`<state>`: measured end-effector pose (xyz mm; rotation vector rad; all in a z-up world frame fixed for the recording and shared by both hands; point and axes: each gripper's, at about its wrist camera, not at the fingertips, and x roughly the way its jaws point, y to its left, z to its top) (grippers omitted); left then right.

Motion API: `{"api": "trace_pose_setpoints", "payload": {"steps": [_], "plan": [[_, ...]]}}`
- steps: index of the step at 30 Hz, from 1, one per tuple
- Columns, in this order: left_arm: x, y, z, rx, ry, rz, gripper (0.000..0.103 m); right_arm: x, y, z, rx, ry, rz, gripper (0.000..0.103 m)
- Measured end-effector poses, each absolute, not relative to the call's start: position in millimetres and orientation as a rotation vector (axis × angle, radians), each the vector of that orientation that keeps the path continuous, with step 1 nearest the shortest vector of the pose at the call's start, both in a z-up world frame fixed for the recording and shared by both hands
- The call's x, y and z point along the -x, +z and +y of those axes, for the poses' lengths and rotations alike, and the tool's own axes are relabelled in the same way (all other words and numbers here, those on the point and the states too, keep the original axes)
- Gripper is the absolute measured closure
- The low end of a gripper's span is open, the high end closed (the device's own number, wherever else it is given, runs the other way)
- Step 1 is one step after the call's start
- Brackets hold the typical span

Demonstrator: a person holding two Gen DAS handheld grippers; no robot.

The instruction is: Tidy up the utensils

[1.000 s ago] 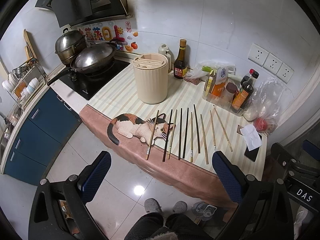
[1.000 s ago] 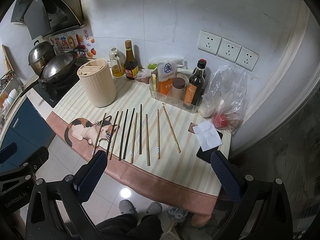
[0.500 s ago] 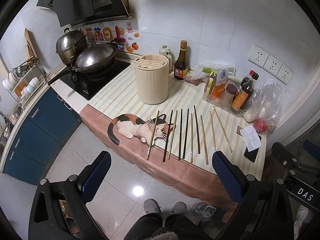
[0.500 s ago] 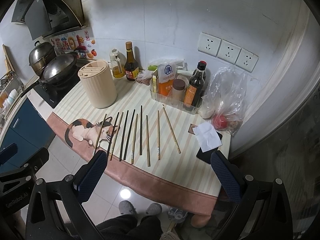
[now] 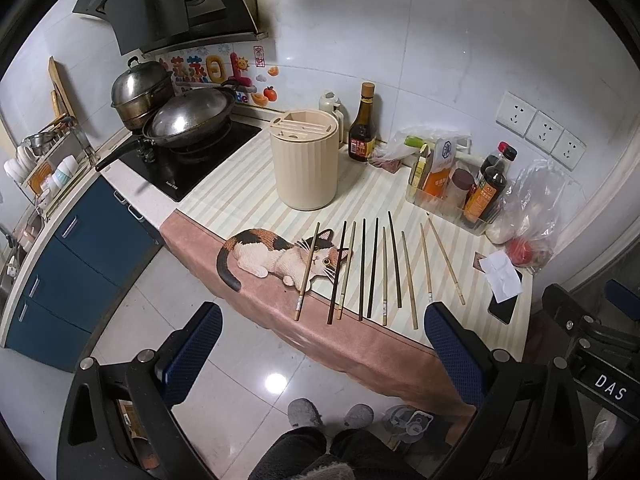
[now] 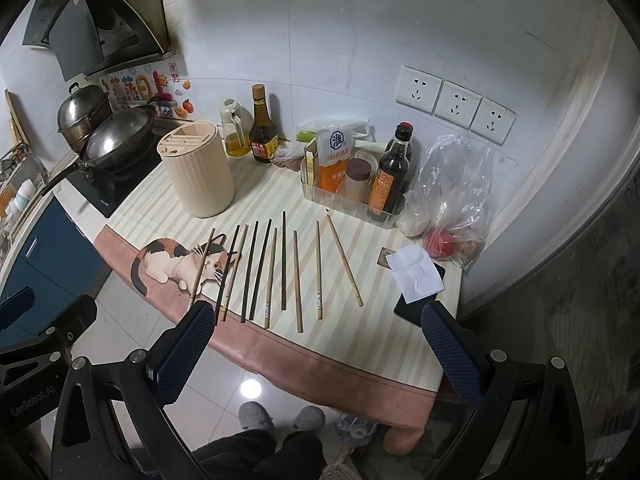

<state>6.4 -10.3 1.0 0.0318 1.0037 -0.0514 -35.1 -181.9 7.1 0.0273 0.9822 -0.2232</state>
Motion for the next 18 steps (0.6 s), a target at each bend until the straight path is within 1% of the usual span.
{"api": "trace_pose_setpoints", "payload": {"steps": [3,6,9,14,18], "plan": [[-9.0,3.7,-6.6,-0.025,-0.053,0.978,0.000,30.7,10.8,-183.2,-0.056,-0.230,0.967,0.000],[-15.6,4.6,0.0,-0.033,-0.031,0.905,0.000,28.6,11.5,-185.6,-0.096,-0.226,0.891,0.000],[-31.8,-1.2,11.0,-0.035,-0.020,0.856,0.000,18.1,3.4,-183.1,-0.093,-0.273,0.856,0.000],[-67.9,-27.0,26.1,-0.071,0.002,0.812,0.000,-4.0,-30.3,-180.1,-0.143,-0.314,0.875,0.000],[-98.5,-59.8,32.3,-0.112,0.024,0.830,0.000,-24.3,-65.3,-181.3,-0.163,-0.319,0.915,0.000]]}}
